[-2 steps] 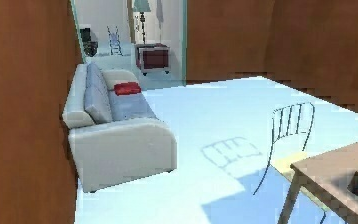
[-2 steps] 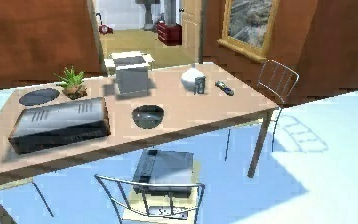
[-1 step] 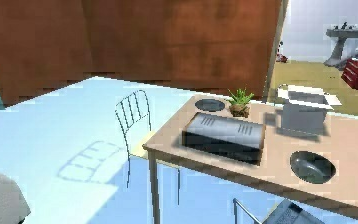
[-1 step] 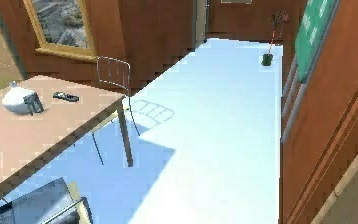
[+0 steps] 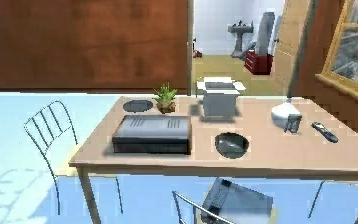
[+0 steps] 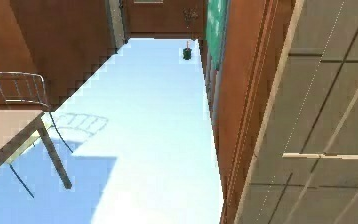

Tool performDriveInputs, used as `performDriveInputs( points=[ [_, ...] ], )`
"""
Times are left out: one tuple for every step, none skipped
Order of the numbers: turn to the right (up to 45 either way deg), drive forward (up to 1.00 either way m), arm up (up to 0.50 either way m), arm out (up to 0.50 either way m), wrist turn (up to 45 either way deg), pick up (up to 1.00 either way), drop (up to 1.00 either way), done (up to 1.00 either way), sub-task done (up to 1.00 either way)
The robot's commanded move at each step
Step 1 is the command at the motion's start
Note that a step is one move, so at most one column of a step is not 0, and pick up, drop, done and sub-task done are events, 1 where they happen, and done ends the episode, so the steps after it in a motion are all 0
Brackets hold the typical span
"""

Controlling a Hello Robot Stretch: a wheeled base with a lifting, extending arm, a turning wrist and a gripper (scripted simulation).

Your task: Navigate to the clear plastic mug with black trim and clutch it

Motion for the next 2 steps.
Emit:
performDriveInputs(
  points=[
    [0.0,0.3,0.0,0.0,0.0,0.0,0.0,0.0,0.0],
    [-45.0,0.0,0.0,0.0,0.0,0.0,0.0,0.0,0.0]
  ],
)
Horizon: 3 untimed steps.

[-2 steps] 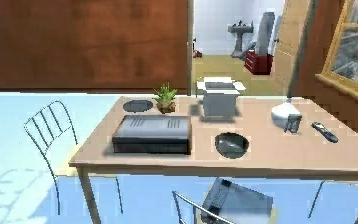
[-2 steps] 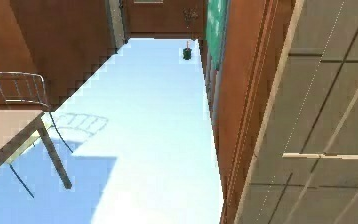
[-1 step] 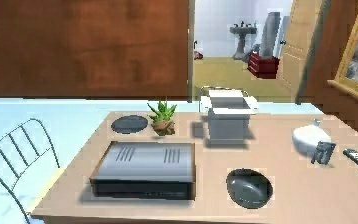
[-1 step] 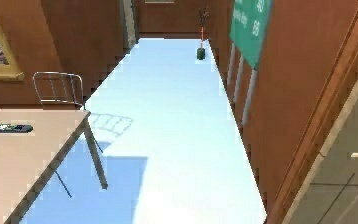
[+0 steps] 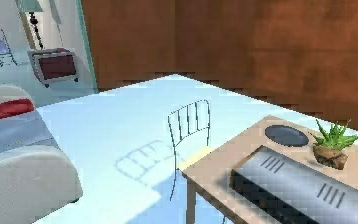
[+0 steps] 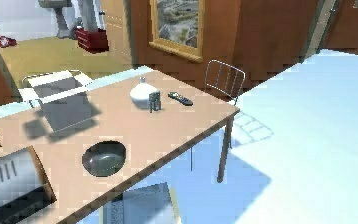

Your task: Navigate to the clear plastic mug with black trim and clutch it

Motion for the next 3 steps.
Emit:
performDriveInputs(
  points=[
    [-24.0,0.0,0.0,0.0,0.0,0.0,0.0,0.0,0.0],
    [0.0,1.0,0.0,0.0,0.0,0.0,0.0,0.0,0.0],
    [-12.0,0.0,0.0,0.0,0.0,0.0,0.0,0.0,0.0]
  ],
)
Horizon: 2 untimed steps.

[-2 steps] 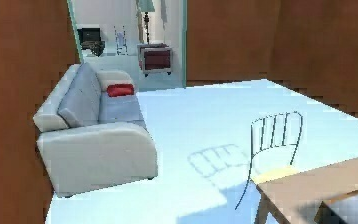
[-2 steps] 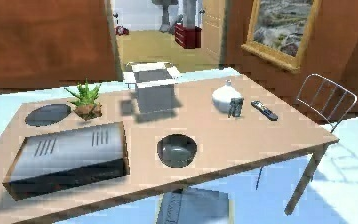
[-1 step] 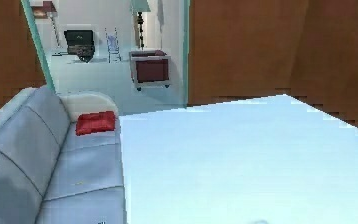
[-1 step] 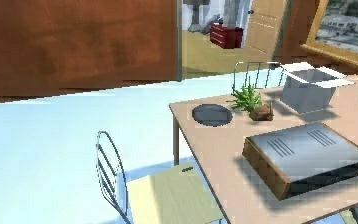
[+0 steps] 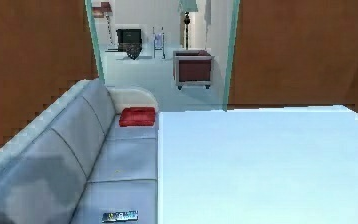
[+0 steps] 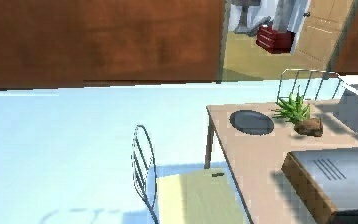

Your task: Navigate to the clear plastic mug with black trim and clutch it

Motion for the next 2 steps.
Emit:
performDriveInputs(
  points=[
    [0.0,0.15,0.0,0.0,0.0,0.0,0.0,0.0,0.0],
    [24.0,0.0,0.0,0.0,0.0,0.0,0.0,0.0,0.0]
  ],
)
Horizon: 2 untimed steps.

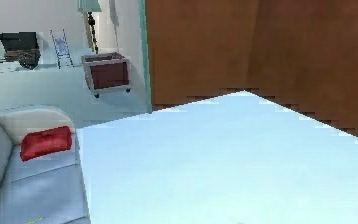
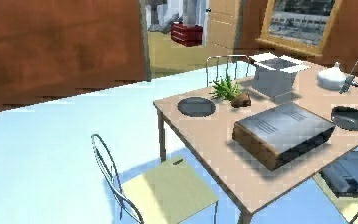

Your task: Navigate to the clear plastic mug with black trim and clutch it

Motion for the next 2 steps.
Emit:
performDriveInputs(
  points=[
    [0.0,0.2,0.0,0.0,0.0,0.0,0.0,0.0,0.0],
    [-24.0,0.0,0.0,0.0,0.0,0.0,0.0,0.0,0.0]
  ],
)
